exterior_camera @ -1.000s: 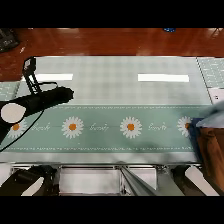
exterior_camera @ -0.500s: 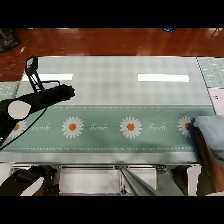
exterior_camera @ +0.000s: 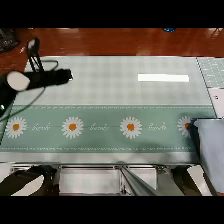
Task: Fold the shirts.
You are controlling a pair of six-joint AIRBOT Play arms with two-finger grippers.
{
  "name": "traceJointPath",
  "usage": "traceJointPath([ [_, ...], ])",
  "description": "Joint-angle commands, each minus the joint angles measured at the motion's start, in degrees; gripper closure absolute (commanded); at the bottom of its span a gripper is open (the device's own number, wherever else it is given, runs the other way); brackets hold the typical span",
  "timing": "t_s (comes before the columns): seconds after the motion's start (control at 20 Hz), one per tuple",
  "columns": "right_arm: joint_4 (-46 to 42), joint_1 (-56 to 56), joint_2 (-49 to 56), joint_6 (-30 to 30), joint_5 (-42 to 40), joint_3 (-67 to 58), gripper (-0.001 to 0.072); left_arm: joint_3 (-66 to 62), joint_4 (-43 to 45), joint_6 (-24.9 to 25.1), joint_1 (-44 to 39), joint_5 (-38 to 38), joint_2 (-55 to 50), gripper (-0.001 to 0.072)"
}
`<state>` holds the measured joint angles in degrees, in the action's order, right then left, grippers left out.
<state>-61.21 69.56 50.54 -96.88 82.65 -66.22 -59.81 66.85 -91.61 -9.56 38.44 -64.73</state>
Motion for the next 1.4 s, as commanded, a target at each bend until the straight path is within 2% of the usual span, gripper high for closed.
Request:
traceJointPath([
  [0.0,22.8,-21.0,10.5,8.8,-15.4,-14.2,0.0692,-18.6,0.0,1.4,1.2,8.0,-5.3,0.0692],
  [0.1,11.4,-42.2,16.9,11.7,-17.2,-24.2,0.0692,-27.4,0.2,1.4,-2.6,12.1,-7.5,0.0692],
  [0.2,-7.5,-61.7,22.4,11.6,-17.0,-29.4,0.0692,-29.0,3.3,1.4,-7.5,14.9,-8.6,0.0692],
  [0.25,-17.9,-69.9,24.6,11.3,-16.4,-29.2,0.0692,-28.5,8.7,-0.5,-10.5,18.7,-9.6,0.0692],
  [0.3,-27.8,-75.9,27.1,8.4,-14.4,-28.2,0.0692,-27.0,14.4,-4.4,-13.2,20.8,-10.7,0.0692],
  [0.35,-35.9,-79.9,29.7,3.7,-11.5,-26.5,0.0693,-24.5,19.1,-7.2,-15.4,19.6,-12.2,0.0691],
  [0.4,-38.6,-81.2,31.8,-0.4,-8.7,-24.6,0.0693,-23.0,21.3,-8.0,-16.1,19.1,-14.0,0.0691],
  [0.45,-37.5,-81.0,33.0,-2.5,-7.0,-21.9,0.0693,-22.9,21.3,-8.5,-15.6,21.1,-16.1,0.0691],
  [0.6,-36.2,-79.3,33.2,-2.8,-5.5,-14.9,0.0693,-22.5,19.8,-8.6,-14.4,27.2,-18.4,0.0691],
  [0.85,-36.9,-78.6,33.2,-2.7,-2.7,-14.3,0.0692,-22.3,19.7,-9.8,-14.4,26.9,-19.4,0.069],
  [1.35,-36.9,-78.6,33.2,-2.7,-2.8,-14.3,0.0692,-22.3,19.7,-9.6,-14.5,27.0,-20.6,0.0691],
])
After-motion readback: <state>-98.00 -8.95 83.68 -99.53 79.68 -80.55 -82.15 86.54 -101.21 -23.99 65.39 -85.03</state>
